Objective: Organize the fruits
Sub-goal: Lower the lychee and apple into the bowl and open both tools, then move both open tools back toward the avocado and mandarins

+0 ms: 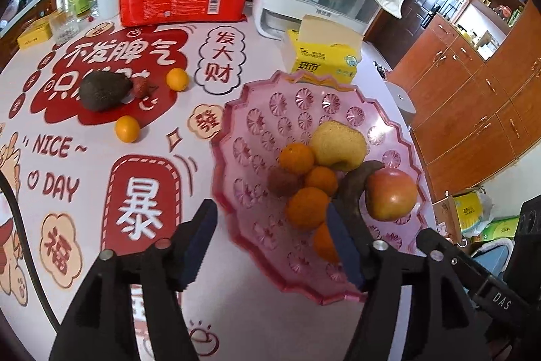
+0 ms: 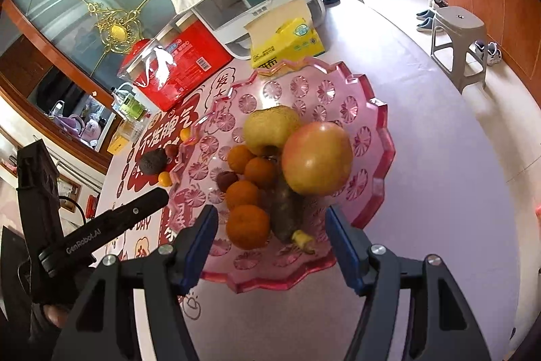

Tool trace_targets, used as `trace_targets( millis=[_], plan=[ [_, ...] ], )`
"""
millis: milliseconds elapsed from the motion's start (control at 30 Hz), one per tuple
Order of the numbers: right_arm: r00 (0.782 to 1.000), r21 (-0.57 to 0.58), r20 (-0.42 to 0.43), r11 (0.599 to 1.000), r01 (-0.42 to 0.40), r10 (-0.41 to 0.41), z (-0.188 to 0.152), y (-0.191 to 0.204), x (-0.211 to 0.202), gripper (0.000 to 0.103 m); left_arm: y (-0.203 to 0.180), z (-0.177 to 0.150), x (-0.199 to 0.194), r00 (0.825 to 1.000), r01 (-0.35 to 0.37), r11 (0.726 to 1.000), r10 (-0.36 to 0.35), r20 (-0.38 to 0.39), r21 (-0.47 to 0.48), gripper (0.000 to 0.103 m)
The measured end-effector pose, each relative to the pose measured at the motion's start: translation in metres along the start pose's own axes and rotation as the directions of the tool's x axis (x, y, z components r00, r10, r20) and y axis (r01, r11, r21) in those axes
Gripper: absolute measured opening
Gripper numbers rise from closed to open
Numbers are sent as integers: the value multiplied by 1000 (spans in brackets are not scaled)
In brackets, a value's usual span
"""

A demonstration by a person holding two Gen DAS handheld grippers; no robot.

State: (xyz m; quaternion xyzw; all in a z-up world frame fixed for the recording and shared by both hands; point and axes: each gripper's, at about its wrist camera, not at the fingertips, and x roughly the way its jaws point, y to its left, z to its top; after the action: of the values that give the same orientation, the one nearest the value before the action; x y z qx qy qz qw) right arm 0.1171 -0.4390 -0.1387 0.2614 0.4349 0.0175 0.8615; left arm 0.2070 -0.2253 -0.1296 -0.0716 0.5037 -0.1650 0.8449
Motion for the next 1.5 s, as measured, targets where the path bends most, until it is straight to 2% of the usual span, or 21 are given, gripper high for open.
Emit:
trace_targets(
  millis=[333, 500, 667, 800, 1100, 1267, 1500],
  plan=[
    [999, -13, -27, 1000, -22, 21, -15, 23, -4, 66, 37, -31, -26, 998, -43, 998, 40, -53, -55, 78],
    [998, -21, -44, 999, -34, 33, -24, 38, -2, 66, 67, -45, -40, 995, -67, 993, 58, -86, -102, 80],
    [997, -33, -56, 998, -46, 44, -30, 57, 2, 66, 101, -51, -52, 986, -123, 980, 102, -135, -158, 80],
    [996, -51, -69, 997, -54, 50, -33, 76, 11, 66, 127, -47, -61, 976, -165, 973, 138, -167, -164, 84],
    [994, -98, -97, 994, -56, 46, -41, 127, 40, 67, 181, -14, -79, 958, -226, 969, 202, -204, -102, 85],
    [997, -164, -79, 986, -23, 10, -41, 160, 55, 67, 206, 15, -85, 950, -247, 969, 243, -197, 2, 85],
    [998, -281, -41, 959, 32, -46, -32, 208, 81, 67, 227, 67, -85, 948, -243, 959, 266, -172, 145, 86]
  ],
)
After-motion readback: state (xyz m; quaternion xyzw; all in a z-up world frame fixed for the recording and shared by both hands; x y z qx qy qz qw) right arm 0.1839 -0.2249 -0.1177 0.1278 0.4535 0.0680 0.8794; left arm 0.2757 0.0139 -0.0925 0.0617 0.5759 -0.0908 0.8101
